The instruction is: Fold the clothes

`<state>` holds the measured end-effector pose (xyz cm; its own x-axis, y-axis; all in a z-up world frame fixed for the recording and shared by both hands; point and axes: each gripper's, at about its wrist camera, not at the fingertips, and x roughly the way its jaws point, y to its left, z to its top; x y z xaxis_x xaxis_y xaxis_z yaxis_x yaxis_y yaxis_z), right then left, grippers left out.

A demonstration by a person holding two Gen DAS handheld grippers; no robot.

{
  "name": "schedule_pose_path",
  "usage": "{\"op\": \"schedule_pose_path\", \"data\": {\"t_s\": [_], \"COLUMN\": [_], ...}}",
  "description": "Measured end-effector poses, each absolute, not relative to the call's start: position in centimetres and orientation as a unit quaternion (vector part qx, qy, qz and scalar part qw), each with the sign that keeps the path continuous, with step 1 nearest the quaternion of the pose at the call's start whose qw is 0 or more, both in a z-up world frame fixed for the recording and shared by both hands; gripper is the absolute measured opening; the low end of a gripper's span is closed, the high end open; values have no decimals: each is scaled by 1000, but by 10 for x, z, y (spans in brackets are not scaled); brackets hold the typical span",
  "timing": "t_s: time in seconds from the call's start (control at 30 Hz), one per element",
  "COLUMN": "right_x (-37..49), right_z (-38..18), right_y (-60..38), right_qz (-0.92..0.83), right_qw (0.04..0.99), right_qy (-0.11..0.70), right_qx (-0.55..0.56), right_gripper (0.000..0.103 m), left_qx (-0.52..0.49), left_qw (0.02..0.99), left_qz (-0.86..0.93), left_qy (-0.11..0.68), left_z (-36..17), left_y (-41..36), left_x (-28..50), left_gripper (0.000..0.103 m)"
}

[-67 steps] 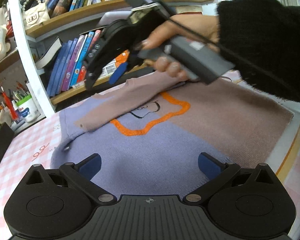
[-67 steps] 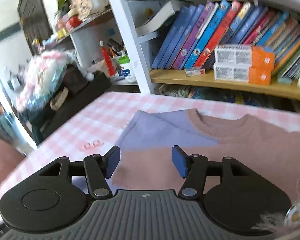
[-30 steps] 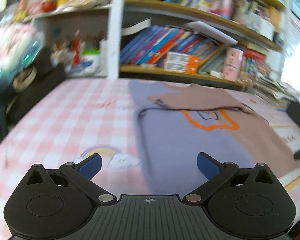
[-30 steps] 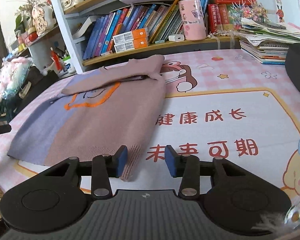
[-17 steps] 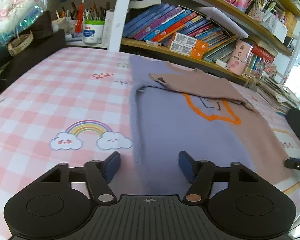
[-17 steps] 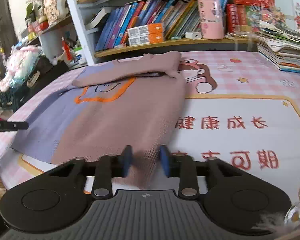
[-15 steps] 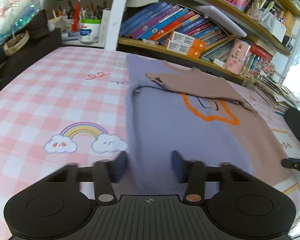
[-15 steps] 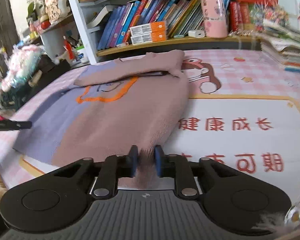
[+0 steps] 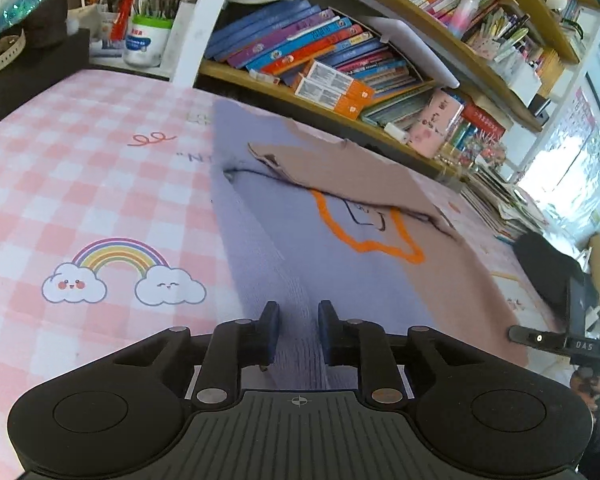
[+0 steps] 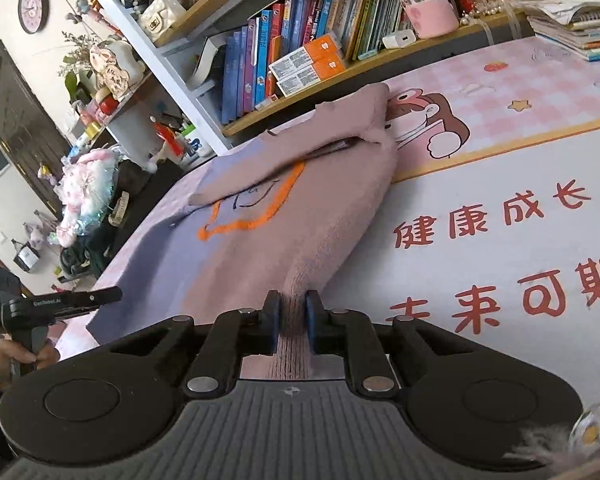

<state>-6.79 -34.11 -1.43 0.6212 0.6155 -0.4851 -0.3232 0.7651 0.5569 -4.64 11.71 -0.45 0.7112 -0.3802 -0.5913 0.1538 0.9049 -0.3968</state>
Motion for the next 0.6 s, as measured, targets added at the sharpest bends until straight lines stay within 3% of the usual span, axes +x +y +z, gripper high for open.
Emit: {"op": "schedule_pose_path", "data": {"t_s": [0.1, 0.23, 0.47, 0.6], "right_x": [-66, -63, -60, -59], "right_z": [-18, -22, -22, -19], "right_y": [-342, -342, -341, -336], "right_qz": [264, 260, 258, 251], "right_qw": [871, 868, 868, 874], "right_qy": [352, 359, 360, 353], "right_qx": [220, 225, 226, 221], "right_gripper": [17, 17, 18, 11], "left_qx": [-151, -146, -158, -181], "left_qw": [912, 912, 912, 910], "left_qz": [-139, -125, -129, -131], "left_qy": [355, 362, 356, 350], "left_z": [-8, -11, -13, -16], "left_y": [118, 121, 122, 123], "left_x": [-48, -51, -47, -40], "left_gripper": [23, 33, 35, 31]}}
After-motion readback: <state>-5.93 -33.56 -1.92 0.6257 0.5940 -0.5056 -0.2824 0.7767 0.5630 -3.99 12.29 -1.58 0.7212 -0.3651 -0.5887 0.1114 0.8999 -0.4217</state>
